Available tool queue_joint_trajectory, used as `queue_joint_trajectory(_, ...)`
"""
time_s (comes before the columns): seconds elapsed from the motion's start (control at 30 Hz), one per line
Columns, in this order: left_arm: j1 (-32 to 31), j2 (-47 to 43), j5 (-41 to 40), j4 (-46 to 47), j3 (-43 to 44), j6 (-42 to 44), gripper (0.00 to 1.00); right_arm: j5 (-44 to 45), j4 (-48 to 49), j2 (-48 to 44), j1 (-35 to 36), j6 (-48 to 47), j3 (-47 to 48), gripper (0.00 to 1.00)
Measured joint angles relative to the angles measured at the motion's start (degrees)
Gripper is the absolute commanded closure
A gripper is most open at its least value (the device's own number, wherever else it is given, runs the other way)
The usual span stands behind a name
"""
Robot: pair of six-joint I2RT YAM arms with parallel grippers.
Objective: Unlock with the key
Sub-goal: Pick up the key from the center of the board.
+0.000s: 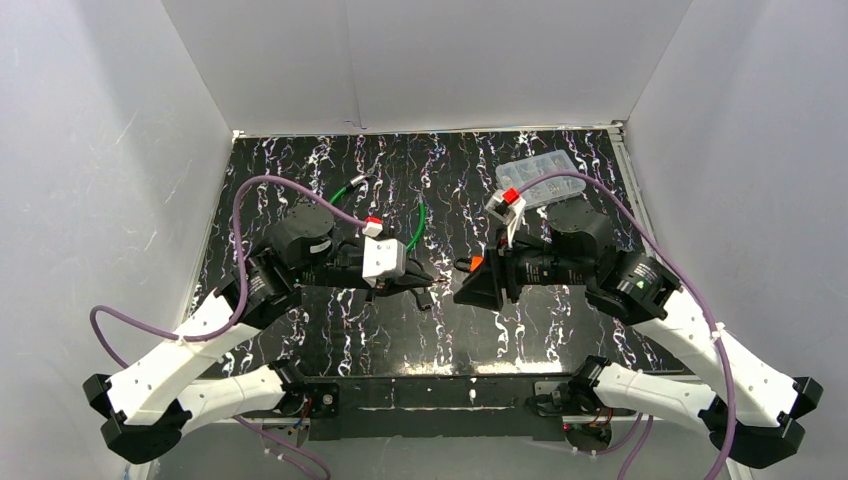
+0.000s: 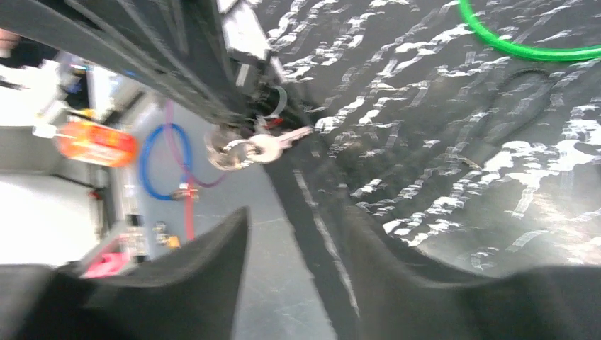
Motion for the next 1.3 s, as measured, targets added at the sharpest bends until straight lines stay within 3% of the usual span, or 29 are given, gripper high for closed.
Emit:
queue_joint_trajectory(0.27,-0.01,2.06,1.09,-4.07,2.40,2.75,1.00,6.68,-1.08,-0.02,0.00,-8.46,6.61,0.21)
queue_joint_trajectory(0.67,-0.31,3.35,2.25,-7.66,4.18,5.58,1.00,-0.12,0.76,4.77,0.16,-18.44,7.72,0.20)
queue_joint_trajectory(0.9,-0.49,3.51,2.39,-8.06,4.28,6.71,1.00,-3.95,0.13,7.05,1.57,-20.05,8.47,0.30)
queue_joint_trajectory(1.13,-0.49,3.92,2.37,-8.28,4.39,7.50,1.00,-6.23,-0.73,7.92,3.82,-20.12,8.84,0.59)
queue_joint_trajectory(1.3,-0.49,4.32,2.34,-8.42,5.10,7.95,1.00,-6.78,-2.00,8.90,4.48,-19.99,9.12,0.67)
